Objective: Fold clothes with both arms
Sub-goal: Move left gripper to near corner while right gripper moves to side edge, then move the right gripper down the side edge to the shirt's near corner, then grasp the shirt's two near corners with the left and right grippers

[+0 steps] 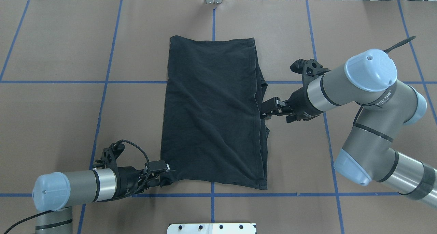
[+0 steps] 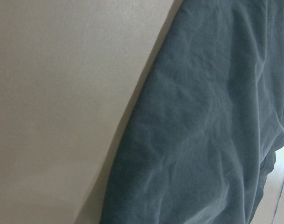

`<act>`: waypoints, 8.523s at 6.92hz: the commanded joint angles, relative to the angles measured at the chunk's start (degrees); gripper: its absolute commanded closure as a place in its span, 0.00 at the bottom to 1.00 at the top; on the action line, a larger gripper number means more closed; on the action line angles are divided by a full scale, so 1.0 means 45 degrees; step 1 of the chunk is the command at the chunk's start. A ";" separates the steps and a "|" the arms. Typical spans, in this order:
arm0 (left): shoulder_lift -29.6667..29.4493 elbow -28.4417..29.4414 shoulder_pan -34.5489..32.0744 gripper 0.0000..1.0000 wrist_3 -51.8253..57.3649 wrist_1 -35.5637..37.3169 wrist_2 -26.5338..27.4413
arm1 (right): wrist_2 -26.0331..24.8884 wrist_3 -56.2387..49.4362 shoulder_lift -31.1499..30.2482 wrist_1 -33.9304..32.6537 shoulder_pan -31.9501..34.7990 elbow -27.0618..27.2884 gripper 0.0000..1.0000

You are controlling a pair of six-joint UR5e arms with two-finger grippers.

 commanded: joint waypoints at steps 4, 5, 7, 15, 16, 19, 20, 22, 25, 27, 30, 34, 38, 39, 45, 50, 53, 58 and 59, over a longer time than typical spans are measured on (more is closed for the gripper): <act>0.0013 0.0021 0.0254 0.26 0.0000 0.0180 -0.0018 | 0.0007 0.0006 -0.0041 0.0000 -0.0001 0.0022 0.00; 0.0052 0.0021 0.0255 0.24 0.0020 0.0181 -0.0019 | -0.0012 0.0006 -0.0041 0.0000 -0.0021 0.0022 0.00; 0.0053 0.0021 0.0235 0.23 0.0039 0.0278 -0.0038 | -0.0013 0.0141 -0.0041 0.0000 -0.0060 0.0022 0.00; -0.0084 -0.0214 0.0215 1.00 0.0000 0.0572 -0.0097 | -0.0477 0.1113 -0.0080 0.0000 -0.0759 0.0119 0.00; -0.0103 -0.0233 0.0216 1.00 0.0000 0.0572 -0.0116 | -0.1777 0.2105 -0.0041 0.0097 -0.1594 0.0313 0.00; -0.0104 -0.0214 0.0216 1.00 -0.0019 0.0552 -0.0116 | -0.3522 0.4999 -0.0099 -0.0115 -0.3471 0.0530 0.00; -0.0104 -0.0214 0.0216 1.00 -0.0039 0.0552 -0.0116 | -0.4050 0.5180 -0.0099 -0.0658 -0.3981 0.0511 0.00; -0.0123 -0.0214 0.0235 1.00 -0.0097 0.0552 -0.0097 | -0.4134 0.5182 0.0232 -0.2924 -0.4472 0.0724 0.00; -0.0123 -0.0214 0.0235 1.00 -0.0097 0.0552 -0.0097 | -0.4329 0.5162 0.0233 -0.2988 -0.5274 0.0492 0.00; -0.0123 -0.0194 0.0235 1.00 -0.0117 0.0552 -0.0097 | -0.4368 0.5162 0.0232 -0.3007 -0.5372 0.0374 0.00; -0.0084 -0.0194 0.0235 1.00 -0.0117 0.0552 -0.0097 | -0.4388 0.5045 0.0485 -0.2988 -0.5159 0.0043 0.00; -0.0084 -0.0155 0.0235 1.00 -0.0097 0.0552 -0.0097 | -0.4388 0.5025 0.0701 -0.2910 -0.5079 -0.0367 0.00; -0.0084 -0.0136 0.0235 1.00 -0.0117 0.0552 -0.0097 | -0.4290 0.5045 0.0682 -0.2949 -0.5079 -0.0349 0.00; -0.0103 -0.0136 0.0235 1.00 -0.0098 0.0552 -0.0097 | -0.4329 0.5045 0.0682 -0.2949 -0.5118 -0.0368 0.00; -0.0104 -0.0155 0.0235 1.00 -0.0117 0.0552 -0.0077 | -0.4368 0.5064 0.0682 -0.2988 -0.5275 -0.0446 0.00; -0.0045 -0.0155 0.0235 1.00 -0.0117 0.0552 -0.0077 | -0.4368 0.5143 0.0721 -0.2929 -0.5275 -0.0408 0.92; -0.0064 -0.0155 0.0235 1.00 -0.0097 0.0552 -0.0077 | -0.4388 0.5182 0.1091 -0.2929 -0.5197 -0.0427 1.00; 0.0459 -0.1594 0.0118 1.00 -0.0117 0.0572 -0.0097 | -0.3883 0.5123 0.0685 -0.2891 -0.4943 0.0330 1.00; 0.0714 -0.2065 0.0137 1.00 -0.0117 0.0572 -0.0077 | -0.3242 0.5123 0.0295 -0.2852 -0.4962 0.0818 1.00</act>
